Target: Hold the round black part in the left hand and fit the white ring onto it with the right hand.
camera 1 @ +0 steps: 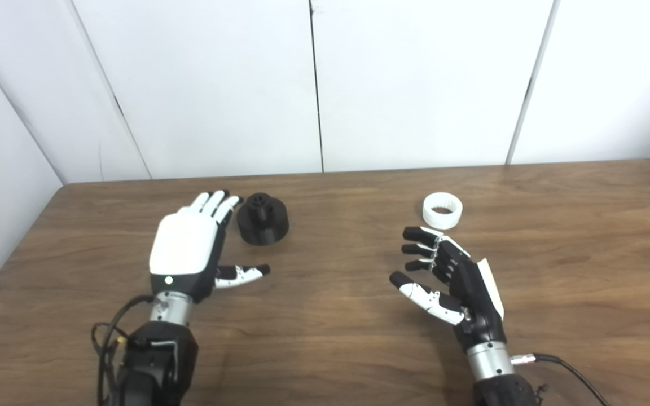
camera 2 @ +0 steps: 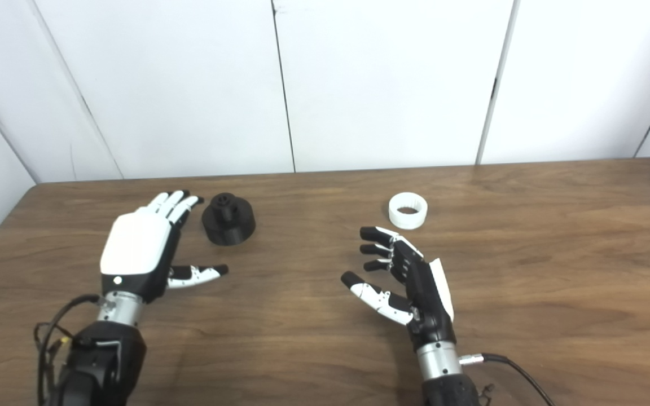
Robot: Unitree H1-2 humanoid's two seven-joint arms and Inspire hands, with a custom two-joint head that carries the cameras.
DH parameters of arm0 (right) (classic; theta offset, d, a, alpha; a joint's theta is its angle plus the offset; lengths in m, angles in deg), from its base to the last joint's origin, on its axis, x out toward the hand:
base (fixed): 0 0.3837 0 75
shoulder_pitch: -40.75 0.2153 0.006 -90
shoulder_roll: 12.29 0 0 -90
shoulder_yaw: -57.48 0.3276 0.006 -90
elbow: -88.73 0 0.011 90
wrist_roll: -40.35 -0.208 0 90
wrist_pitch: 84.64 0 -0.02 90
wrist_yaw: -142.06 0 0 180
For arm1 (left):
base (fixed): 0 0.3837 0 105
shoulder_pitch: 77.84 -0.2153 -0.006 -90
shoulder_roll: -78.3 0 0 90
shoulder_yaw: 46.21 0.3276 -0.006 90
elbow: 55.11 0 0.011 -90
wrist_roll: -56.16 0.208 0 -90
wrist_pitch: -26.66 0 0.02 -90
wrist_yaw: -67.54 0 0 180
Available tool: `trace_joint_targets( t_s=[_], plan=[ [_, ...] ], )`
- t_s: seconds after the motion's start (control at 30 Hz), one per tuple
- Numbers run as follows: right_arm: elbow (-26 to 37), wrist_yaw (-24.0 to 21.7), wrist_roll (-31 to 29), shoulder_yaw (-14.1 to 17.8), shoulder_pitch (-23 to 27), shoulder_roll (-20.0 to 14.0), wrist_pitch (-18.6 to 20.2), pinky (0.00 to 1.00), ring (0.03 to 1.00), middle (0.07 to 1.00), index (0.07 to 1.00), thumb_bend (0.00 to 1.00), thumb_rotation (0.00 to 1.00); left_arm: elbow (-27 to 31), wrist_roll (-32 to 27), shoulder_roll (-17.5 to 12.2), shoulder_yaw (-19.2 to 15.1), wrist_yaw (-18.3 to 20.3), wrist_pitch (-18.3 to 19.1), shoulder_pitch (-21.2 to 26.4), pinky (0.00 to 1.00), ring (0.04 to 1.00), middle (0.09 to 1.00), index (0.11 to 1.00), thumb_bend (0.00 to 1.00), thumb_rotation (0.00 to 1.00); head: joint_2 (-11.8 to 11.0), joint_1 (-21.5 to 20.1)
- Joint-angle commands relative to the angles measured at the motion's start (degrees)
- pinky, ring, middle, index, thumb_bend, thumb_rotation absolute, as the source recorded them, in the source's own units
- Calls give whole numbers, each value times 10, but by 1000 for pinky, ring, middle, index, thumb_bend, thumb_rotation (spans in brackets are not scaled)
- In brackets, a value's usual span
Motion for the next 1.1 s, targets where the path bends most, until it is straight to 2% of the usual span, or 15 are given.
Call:
trace_joint_targets(
  t_s=[0.0,0.07,0.27,0.4,0.5,0.63,0.73,0.93,1.07],
  plan=[
    [3,0,-4,1,19,4,-22,600,715,763,721,671,259,-3,-10,-15,-12,-11,3,36,739,899,918,847,882,427,0,1],
    [1,-1,-5,1,20,3,-23,594,714,763,720,671,265,-11,-24,-18,-17,-17,0,43,711,879,907,849,879,393,0,1],
    [0,0,-2,1,21,1,-26,588,704,757,716,655,251,-44,-54,-28,-23,-25,-4,67,699,865,901,868,875,416,-2,0],
    [0,2,2,1,21,1,-25,586,702,755,713,655,253,-75,-67,-35,-22,-32,-4,87,724,876,905,874,889,477,-3,0],
    [1,3,6,1,21,1,-24,589,706,760,716,651,261,-101,-98,-35,-27,-30,-7,104,750,893,919,879,934,579,-4,-2],
    [0,2,4,1,22,1,-25,589,707,760,717,659,269,-130,-149,-32,-32,-17,-6,124,837,959,965,896,953,557,-4,-3],
    [1,2,7,2,23,0,-22,585,707,761,718,661,280,-154,-171,-33,-29,-11,2,141,844,975,976,897,980,569,-5,-3],
    [5,1,6,2,22,0,-15,601,718,764,718,669,285,-206,-168,-37,-10,-26,9,166,813,964,974,885,1000,587,-7,-8],
    [4,1,5,4,23,0,-14,593,709,762,718,670,272,-245,-181,-34,-5,-38,4,182,822,960,969,877,1000,560,-7,-11]
  ],
)
